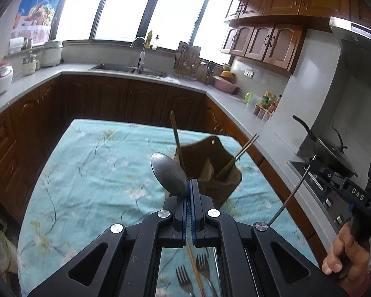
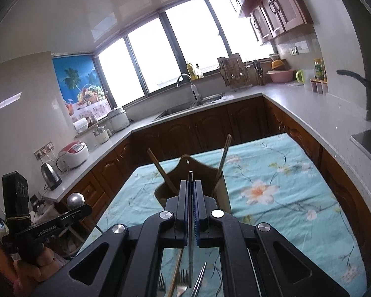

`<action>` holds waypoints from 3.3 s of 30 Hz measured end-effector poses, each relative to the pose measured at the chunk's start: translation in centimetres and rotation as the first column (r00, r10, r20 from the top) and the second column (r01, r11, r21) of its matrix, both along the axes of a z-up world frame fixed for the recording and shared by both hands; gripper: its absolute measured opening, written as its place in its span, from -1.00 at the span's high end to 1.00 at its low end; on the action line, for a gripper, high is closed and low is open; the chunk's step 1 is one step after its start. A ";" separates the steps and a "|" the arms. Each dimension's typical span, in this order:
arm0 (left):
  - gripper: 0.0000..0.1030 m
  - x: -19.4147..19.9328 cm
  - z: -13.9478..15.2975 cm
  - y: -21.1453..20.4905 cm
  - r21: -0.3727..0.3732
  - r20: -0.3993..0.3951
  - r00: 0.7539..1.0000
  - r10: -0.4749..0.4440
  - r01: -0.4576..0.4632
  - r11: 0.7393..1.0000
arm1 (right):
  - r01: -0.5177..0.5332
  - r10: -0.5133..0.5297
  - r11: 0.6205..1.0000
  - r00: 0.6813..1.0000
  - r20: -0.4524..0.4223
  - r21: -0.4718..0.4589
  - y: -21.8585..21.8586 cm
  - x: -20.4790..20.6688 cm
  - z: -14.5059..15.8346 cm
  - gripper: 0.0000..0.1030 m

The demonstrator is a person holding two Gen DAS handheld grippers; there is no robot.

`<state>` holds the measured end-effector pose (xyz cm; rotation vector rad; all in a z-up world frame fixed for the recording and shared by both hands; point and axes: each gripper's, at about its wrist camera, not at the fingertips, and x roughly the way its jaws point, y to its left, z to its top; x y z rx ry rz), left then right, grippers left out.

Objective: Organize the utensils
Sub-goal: 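Lift the spoon and metal chopstick and carry them over the wooden caddy, then lower the spoon and chopstick into the caddy and open both tools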

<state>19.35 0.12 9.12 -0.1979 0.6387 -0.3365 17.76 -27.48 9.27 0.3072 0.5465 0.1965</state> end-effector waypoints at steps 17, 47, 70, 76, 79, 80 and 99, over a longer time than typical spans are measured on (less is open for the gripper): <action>0.99 7.0 1.6 -1.6 0.003 0.097 0.995 0.022 -0.023 1.000 | 0.021 -0.020 1.000 0.993 0.119 -0.008 -0.9 6.4 4.6 0.94; 0.99 18.3 -7.9 -6.0 0.056 0.037 0.998 0.055 -0.057 0.997 | 0.098 -0.105 0.990 0.993 0.062 0.102 -3.5 11.6 -5.2 0.94; 0.97 20.1 -10.1 -5.8 0.045 -0.042 0.999 0.029 -0.027 0.999 | 0.096 -0.095 0.988 0.995 -0.012 0.118 -3.8 12.3 -7.0 0.92; 0.97 20.2 -10.4 -6.0 0.040 -0.049 0.998 0.029 -0.027 0.999 | 0.091 -0.089 0.988 0.996 -0.020 0.128 -3.9 12.3 -7.1 0.83; 0.97 20.1 -10.5 -6.0 0.035 -0.052 0.998 0.027 -0.025 0.999 | 0.093 -0.089 0.987 0.995 -0.032 0.133 -4.0 12.4 -7.3 0.81; 0.96 20.1 -10.5 -6.0 0.035 -0.053 0.998 0.028 -0.026 0.999 | 0.094 -0.090 0.986 0.995 -0.036 0.137 -4.1 12.4 -7.4 0.78; 0.56 19.6 -10.5 -5.7 0.032 -0.058 0.997 0.052 -0.050 0.998 | 0.122 -0.120 0.980 0.992 -0.025 0.155 -4.4 9.6 -7.4 -0.35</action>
